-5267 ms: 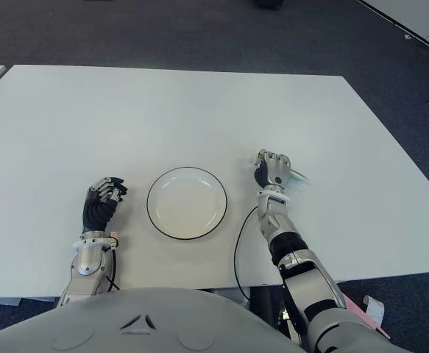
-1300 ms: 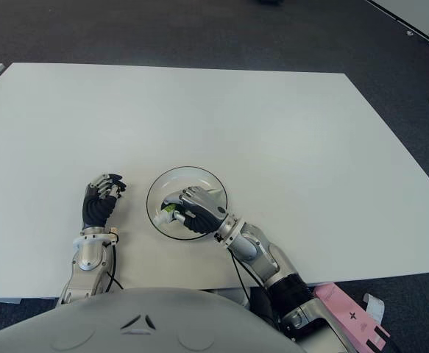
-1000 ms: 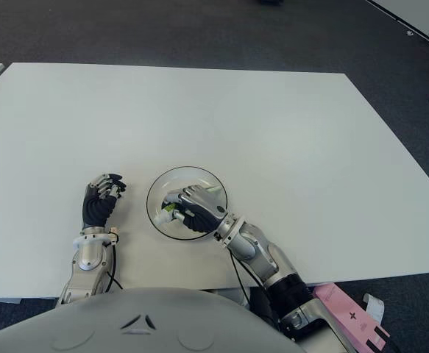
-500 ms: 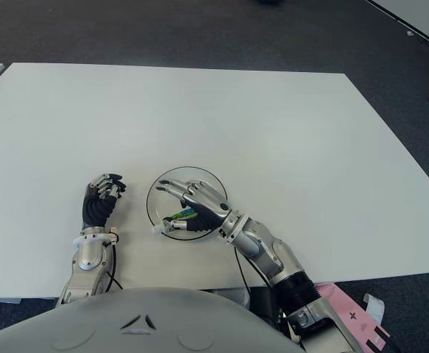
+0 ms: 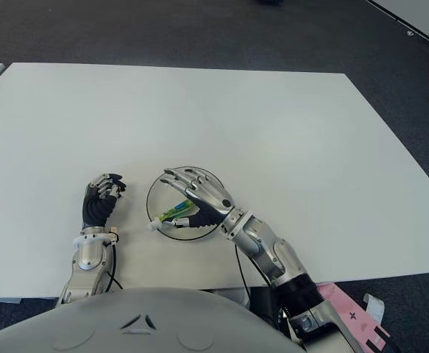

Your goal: Put the toothpaste on the table into the plate.

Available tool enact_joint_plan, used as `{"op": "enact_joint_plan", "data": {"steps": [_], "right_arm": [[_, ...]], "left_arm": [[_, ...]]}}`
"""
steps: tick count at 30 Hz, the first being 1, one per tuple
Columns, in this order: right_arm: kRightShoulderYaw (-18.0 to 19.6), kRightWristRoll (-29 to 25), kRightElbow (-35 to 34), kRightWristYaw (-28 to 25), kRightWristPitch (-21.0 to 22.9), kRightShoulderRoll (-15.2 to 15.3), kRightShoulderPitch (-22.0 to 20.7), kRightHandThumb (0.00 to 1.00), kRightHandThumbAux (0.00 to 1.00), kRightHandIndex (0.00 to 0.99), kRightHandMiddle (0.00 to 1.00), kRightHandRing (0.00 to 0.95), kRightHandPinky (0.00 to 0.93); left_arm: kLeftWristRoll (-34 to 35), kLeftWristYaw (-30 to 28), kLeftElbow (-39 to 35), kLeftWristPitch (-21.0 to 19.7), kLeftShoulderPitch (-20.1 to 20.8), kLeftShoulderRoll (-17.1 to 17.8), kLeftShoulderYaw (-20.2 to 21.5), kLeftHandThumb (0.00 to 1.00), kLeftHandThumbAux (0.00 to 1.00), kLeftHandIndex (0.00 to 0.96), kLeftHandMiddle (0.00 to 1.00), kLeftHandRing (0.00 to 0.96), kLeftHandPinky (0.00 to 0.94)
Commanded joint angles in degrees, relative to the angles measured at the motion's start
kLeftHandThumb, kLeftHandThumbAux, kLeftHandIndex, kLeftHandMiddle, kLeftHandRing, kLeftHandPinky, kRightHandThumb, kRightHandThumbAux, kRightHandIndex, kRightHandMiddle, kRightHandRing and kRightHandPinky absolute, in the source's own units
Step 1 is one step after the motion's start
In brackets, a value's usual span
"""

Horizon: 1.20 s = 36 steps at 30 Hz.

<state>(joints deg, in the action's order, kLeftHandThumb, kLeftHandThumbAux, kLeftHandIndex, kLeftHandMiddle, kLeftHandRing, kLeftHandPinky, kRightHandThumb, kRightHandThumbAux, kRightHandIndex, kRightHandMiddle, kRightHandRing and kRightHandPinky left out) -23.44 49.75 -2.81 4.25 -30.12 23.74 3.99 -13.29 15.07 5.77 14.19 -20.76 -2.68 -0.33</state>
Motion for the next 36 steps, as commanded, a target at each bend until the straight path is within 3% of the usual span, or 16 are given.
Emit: {"op": "enact_joint_plan", "data": {"steps": [1, 13, 15, 17, 20, 22, 23, 24, 27, 28, 30, 33, 36], "right_arm": [[0.50, 2.12, -1.47, 0.67, 1.89, 0.91, 0.76, 0.210, 0.170, 0.000, 0.000, 0.000, 0.000], [1.09, 6.46, -5.54, 0.97, 5.85, 2.70, 1.43, 0.114, 0.221, 0.000, 0.000, 0.000, 0.000], [1.54, 4.20, -4.91, 2.14, 5.62, 1.91, 1.86, 0.093, 0.246, 0.000, 0.000, 0.000, 0.000], [2.16, -0.51, -3.82, 2.81, 4.50, 0.59, 2.40, 0.080, 0.278, 0.000, 0.000, 0.000, 0.000], [3.99, -21.99, -1.22, 1.70, 0.91, -5.73, 4.96, 0.088, 0.382, 0.000, 0.000, 0.000, 0.049], [4.59, -31.23, -1.30, 0.75, 0.84, -8.96, 6.43, 0.126, 0.504, 0.007, 0.025, 0.053, 0.139], [4.93, -35.50, -1.59, 0.47, 1.50, -10.92, 7.22, 0.175, 0.594, 0.066, 0.076, 0.122, 0.216], [5.14, -37.92, -1.76, 0.30, 1.97, -12.06, 7.65, 0.234, 0.669, 0.155, 0.139, 0.187, 0.287], [6.23, -44.88, -3.09, -1.51, 3.92, -13.46, 8.91, 0.316, 0.770, 0.265, 0.254, 0.279, 0.360], [6.81, -47.49, -2.86, -2.29, 5.23, -14.42, 8.93, 0.325, 0.780, 0.276, 0.267, 0.289, 0.367], [8.07, -51.60, -1.79, -3.42, 7.39, -16.19, 8.50, 0.541, 0.751, 0.357, 0.318, 0.332, 0.396], [9.93, -55.26, -0.07, -4.36, 9.09, -17.71, 7.53, 0.642, 0.738, 0.396, 0.354, 0.360, 0.415], [11.71, -58.96, -0.29, -4.21, 11.71, -19.77, 7.80, 0.672, 0.734, 0.411, 0.385, 0.379, 0.412]], "left_arm": [[0.85, -0.40, 2.59, -2.11, -0.88, 0.15, 0.37, 0.705, 0.720, 0.429, 0.531, 0.525, 0.519], [0.56, -0.14, 2.60, -2.54, -0.79, 0.24, 0.38, 0.706, 0.719, 0.430, 0.536, 0.529, 0.521], [0.55, -0.16, 2.59, -2.67, -0.80, 0.26, 0.39, 0.706, 0.719, 0.430, 0.536, 0.529, 0.518], [0.51, -0.16, 2.59, -2.70, -0.80, 0.28, 0.39, 0.705, 0.720, 0.429, 0.536, 0.529, 0.517], [0.33, -0.07, 2.58, -2.64, -0.80, 0.30, 0.32, 0.705, 0.720, 0.429, 0.537, 0.530, 0.518], [0.38, -0.11, 2.57, -2.61, -0.81, 0.26, 0.32, 0.706, 0.720, 0.429, 0.537, 0.531, 0.520], [0.47, -0.17, 2.55, -2.61, -0.82, 0.22, 0.34, 0.706, 0.719, 0.429, 0.538, 0.531, 0.522], [0.53, -0.22, 2.55, -2.61, -0.82, 0.19, 0.36, 0.706, 0.719, 0.429, 0.539, 0.533, 0.524], [0.66, -0.34, 2.59, -2.52, -0.82, 0.18, 0.41, 0.706, 0.719, 0.430, 0.542, 0.536, 0.528], [0.71, -0.40, 2.63, -2.46, -0.80, 0.20, 0.43, 0.706, 0.719, 0.430, 0.543, 0.537, 0.528], [0.79, -0.47, 2.72, -2.29, -0.77, 0.25, 0.45, 0.706, 0.719, 0.430, 0.543, 0.538, 0.528], [0.83, -0.51, 2.84, -1.98, -0.75, 0.30, 0.45, 0.706, 0.719, 0.430, 0.543, 0.538, 0.530], [0.74, -0.42, 3.12, -1.44, -0.68, 0.39, 0.43, 0.706, 0.719, 0.430, 0.542, 0.538, 0.531]]}}
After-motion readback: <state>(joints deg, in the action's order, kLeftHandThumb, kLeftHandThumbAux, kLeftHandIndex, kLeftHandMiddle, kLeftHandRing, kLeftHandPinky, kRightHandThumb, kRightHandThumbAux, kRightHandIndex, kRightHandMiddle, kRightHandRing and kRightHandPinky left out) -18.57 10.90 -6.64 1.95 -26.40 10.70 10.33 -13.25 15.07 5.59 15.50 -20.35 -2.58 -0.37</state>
